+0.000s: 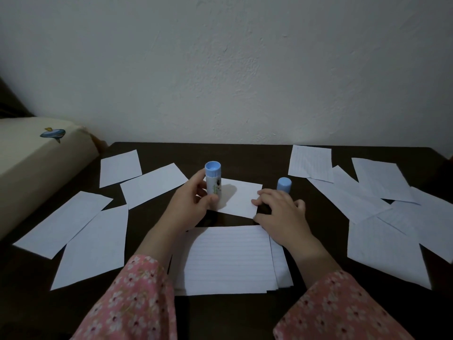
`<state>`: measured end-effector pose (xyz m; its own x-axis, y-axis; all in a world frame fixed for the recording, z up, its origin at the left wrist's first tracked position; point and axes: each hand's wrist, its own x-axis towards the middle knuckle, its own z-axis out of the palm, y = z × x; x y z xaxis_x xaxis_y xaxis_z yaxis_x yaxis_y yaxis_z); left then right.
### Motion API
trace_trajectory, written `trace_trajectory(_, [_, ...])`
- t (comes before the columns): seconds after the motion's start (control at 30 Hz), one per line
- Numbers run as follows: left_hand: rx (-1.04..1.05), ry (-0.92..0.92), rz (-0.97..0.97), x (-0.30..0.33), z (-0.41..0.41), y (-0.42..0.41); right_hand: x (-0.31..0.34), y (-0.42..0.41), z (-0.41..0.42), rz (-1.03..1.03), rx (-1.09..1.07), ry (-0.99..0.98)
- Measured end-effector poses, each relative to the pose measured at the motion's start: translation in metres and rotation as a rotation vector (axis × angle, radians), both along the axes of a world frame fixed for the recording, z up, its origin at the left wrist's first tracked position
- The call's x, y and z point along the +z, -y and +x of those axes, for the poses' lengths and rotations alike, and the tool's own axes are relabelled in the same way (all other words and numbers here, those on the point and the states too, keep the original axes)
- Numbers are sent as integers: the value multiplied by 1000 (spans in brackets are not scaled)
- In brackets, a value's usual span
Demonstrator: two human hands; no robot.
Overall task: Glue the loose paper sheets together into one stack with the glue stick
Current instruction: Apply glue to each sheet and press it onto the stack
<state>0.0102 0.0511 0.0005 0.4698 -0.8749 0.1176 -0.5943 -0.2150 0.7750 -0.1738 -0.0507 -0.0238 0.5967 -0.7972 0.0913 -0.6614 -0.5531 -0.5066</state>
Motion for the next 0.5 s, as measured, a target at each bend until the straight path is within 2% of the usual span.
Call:
trace_trajectory(0.1, [68,-62,-115,1,-6,-2,0,0,0,0,1,-4])
trace_trajectory(0.2, [308,-339,-319,7,-8,-2,0,-1,-1,-11,2,-1])
trace_trajectory(0.23, [350,-378,-354,9,-7,-2,1,-1,-1,-13,1,-3])
trace_trajectory(0.33, [292,-340,-360,12,-8,-4,1,-1,0,-11,3,-11])
trace_trajectory(0.5, [76,-153,-236,5,-24,0,1,-2,1,-28,-13,-15])
